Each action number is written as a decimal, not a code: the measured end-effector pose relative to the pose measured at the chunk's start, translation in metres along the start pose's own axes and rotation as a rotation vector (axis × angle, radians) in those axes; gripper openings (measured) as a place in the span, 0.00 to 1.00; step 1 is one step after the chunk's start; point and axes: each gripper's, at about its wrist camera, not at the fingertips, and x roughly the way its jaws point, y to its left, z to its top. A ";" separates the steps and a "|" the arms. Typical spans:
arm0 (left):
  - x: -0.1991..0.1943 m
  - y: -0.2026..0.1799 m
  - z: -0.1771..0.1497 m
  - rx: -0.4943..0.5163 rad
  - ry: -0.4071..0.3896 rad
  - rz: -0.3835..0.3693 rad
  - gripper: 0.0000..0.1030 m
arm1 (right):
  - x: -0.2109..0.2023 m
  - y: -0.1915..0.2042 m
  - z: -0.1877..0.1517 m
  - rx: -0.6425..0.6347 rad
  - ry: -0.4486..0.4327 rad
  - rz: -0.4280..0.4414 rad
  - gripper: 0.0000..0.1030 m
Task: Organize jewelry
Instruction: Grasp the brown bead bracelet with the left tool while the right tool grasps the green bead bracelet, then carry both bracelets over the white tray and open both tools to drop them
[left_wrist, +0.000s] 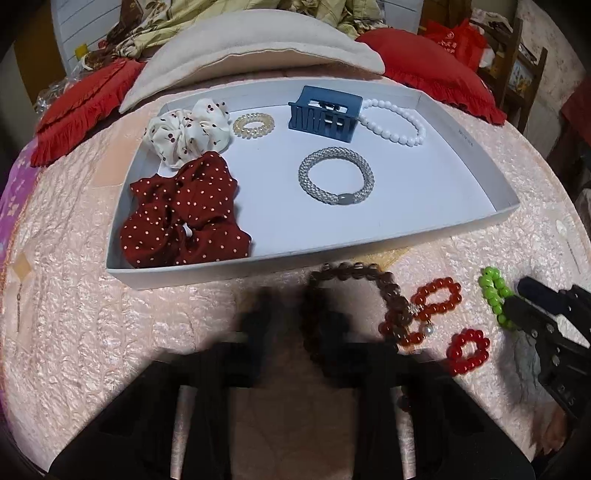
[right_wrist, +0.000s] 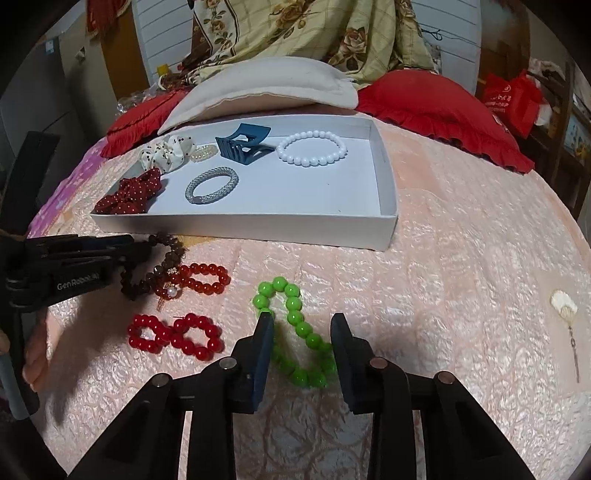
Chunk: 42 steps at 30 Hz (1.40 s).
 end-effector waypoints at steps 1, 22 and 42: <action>-0.001 0.001 -0.001 -0.005 0.012 -0.016 0.07 | 0.000 0.001 0.000 -0.007 0.001 0.000 0.30; -0.016 0.017 -0.028 -0.072 0.004 -0.024 0.08 | 0.003 -0.001 -0.001 -0.028 0.038 -0.041 0.21; -0.096 0.003 -0.017 -0.001 -0.118 -0.049 0.07 | -0.047 0.001 0.028 0.051 -0.099 0.048 0.08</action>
